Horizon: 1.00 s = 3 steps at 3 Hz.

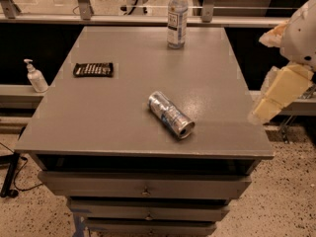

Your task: Pick redbull can

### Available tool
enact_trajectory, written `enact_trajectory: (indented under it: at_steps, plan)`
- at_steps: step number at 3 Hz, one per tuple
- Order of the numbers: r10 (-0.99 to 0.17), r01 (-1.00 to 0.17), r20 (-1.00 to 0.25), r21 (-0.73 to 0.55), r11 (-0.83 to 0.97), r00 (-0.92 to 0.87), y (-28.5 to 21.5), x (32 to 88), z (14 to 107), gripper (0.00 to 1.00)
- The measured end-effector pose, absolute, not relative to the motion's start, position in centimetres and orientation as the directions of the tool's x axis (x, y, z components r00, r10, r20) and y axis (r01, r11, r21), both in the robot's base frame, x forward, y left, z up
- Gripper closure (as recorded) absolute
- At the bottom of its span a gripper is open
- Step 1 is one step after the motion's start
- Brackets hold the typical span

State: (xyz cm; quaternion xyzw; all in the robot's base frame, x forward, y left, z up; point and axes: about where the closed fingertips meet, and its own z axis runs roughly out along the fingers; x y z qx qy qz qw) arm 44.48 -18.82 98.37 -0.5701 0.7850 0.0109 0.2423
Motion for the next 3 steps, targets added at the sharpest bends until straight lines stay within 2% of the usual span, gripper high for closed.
enact_trajectory:
  at_steps: [1,2,3]
  plan:
    - [-0.89,-0.9,-0.393,-0.259,0.35,-0.233,-18.8,44.5,98.4,0.0]
    - [-0.85,-0.889,-0.445,-0.212,0.406,-0.282,-17.7,44.7,97.1,0.0]
    - [-0.774,-0.871,-0.53,-0.125,0.476,-0.347,-13.5,45.0,94.7,0.0]
